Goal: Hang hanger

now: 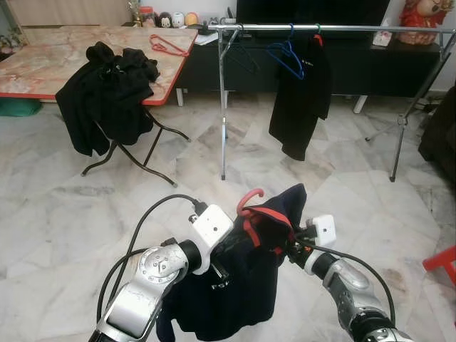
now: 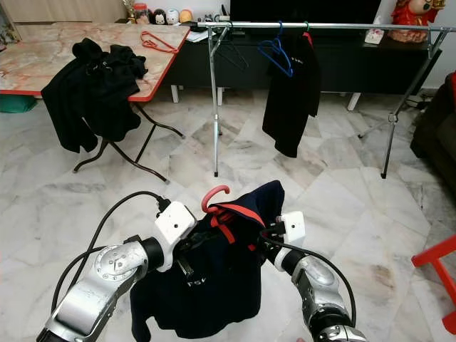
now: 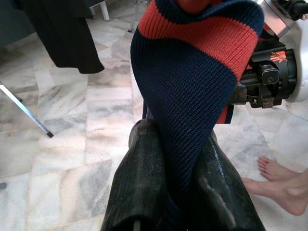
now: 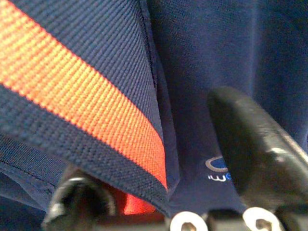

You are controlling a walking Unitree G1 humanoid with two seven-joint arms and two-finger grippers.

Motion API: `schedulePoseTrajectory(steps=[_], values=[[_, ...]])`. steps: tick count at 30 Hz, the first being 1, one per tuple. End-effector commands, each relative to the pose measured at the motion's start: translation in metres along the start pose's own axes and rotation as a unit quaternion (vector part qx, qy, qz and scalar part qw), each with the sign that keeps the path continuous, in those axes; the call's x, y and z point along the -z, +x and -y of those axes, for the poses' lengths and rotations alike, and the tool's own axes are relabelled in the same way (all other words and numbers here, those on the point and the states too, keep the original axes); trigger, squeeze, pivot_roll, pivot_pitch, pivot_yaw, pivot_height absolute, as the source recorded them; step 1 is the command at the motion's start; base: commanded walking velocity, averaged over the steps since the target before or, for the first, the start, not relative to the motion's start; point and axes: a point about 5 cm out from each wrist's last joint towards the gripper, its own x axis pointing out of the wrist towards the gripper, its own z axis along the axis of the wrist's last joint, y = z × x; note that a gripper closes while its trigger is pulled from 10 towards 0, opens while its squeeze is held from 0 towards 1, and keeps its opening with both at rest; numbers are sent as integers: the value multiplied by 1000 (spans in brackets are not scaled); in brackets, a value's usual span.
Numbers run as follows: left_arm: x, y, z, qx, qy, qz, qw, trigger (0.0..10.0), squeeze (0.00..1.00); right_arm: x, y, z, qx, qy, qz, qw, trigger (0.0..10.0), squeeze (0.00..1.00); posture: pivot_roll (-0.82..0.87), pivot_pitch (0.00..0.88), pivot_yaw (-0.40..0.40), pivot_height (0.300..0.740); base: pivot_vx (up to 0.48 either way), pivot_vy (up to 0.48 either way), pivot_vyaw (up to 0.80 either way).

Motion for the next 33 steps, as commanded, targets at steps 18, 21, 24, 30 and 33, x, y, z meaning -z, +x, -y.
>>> schedulePoseTrajectory(steps=[18, 21, 24, 30, 33], values=[[-5, -2, -2, -4, 10, 12, 1000, 10000, 0, -3, 2, 1, 6, -4, 4, 1000, 0, 0, 57, 0, -47, 716, 0, 0, 0], [-5, -2, -2, -3, 10, 12, 1000, 10000, 0, -2, 2, 1, 9, -6, 0, 1000, 0, 0, 57, 0, -46, 716, 0, 0, 0], [-5, -2, -2, 0, 13, 10, 1000, 10000, 0, -1, 2, 1, 9, -7, -1, 1000, 0, 0, 57, 0, -45, 716, 0, 0, 0], [-2, -7, -6, 2, 21, -1, 1000, 10000, 0, 0, 1, 1, 8, -13, -6, 1000, 0, 0, 57, 0, -42, 716, 0, 0, 0], [5, -15, -12, 8, 32, -23, 999, 10000, 0, 0, 1, 2, 11, -30, -16, 999, 0, 0, 53, 0, -40, 716, 0, 0, 0]])
